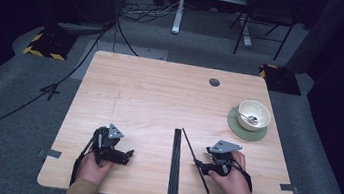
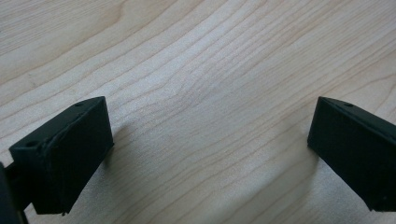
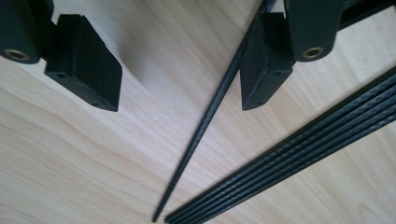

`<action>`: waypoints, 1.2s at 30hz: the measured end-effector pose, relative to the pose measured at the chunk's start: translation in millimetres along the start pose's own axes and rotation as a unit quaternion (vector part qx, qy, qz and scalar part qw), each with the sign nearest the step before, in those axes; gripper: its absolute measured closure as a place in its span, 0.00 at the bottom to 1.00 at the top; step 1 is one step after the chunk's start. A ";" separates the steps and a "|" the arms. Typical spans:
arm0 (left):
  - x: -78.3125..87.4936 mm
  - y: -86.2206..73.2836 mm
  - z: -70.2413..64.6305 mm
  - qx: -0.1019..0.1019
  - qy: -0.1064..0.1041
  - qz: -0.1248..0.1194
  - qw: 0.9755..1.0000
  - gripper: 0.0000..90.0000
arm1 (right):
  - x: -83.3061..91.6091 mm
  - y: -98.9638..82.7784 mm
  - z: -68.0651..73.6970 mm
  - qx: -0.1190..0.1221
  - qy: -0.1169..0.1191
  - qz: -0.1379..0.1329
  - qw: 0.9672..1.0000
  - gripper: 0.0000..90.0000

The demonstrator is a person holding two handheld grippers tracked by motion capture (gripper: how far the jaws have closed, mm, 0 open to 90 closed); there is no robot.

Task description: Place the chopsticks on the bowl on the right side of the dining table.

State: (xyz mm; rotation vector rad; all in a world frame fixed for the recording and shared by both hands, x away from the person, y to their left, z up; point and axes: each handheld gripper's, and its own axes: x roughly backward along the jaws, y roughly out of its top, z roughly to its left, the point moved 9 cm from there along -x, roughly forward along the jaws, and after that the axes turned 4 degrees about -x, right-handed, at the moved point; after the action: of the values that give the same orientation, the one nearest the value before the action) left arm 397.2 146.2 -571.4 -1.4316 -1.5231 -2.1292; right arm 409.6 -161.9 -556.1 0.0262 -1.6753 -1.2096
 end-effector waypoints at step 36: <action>0.0 0.2 0.3 -0.001 0.001 0.000 1.000 0.00 | 11.7 4.8 -18.2 -0.001 0.014 0.025 1.000 0.76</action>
State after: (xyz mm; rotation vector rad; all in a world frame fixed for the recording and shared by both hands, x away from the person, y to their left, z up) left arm 397.5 146.4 -571.3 -1.4286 -1.5215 -2.1329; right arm 419.6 -178.3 -545.1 -0.0006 -1.6405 -1.1686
